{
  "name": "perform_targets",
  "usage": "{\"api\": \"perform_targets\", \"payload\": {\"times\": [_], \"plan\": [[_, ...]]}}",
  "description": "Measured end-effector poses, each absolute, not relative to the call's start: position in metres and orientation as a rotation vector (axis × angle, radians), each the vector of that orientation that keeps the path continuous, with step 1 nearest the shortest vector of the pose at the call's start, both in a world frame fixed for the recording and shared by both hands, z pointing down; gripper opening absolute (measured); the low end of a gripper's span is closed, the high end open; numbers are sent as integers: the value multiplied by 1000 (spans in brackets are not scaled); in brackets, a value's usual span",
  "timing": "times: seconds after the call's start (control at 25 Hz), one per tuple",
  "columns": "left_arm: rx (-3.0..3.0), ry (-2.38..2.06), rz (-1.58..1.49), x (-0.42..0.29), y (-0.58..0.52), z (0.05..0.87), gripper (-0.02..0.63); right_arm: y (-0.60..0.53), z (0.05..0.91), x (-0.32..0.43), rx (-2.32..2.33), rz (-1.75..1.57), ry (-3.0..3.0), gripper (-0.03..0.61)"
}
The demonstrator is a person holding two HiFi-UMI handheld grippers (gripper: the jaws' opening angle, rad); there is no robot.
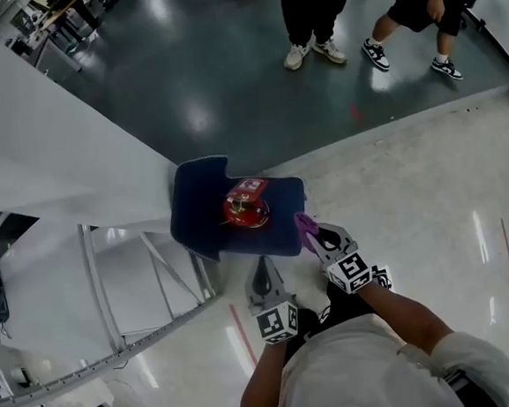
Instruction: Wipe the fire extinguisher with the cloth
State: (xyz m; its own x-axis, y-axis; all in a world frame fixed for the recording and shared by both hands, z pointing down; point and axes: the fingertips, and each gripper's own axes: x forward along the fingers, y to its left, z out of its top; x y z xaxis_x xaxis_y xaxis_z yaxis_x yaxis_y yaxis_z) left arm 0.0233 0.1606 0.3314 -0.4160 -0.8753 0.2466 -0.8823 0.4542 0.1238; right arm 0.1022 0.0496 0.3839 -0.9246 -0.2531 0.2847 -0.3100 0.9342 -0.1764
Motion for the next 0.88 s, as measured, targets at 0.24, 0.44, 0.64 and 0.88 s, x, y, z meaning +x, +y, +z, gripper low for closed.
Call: {"api": "perform_targets", "payload": {"times": [0.24,0.44,0.64,0.88], "plan": [[1441,-2468,40,21,137,364,5,27,417,85,365,350,-2814,49],[1242,-2622,30,13,131,370,5,21,427,73,271,378,-2797,49],[1202,-2610,-29,10,127,378,5,18,426,65,245,336,-2790,49],[1274,-2568,-39,9,131,389,5,13,420,59,290,326,-2777,49]]}}
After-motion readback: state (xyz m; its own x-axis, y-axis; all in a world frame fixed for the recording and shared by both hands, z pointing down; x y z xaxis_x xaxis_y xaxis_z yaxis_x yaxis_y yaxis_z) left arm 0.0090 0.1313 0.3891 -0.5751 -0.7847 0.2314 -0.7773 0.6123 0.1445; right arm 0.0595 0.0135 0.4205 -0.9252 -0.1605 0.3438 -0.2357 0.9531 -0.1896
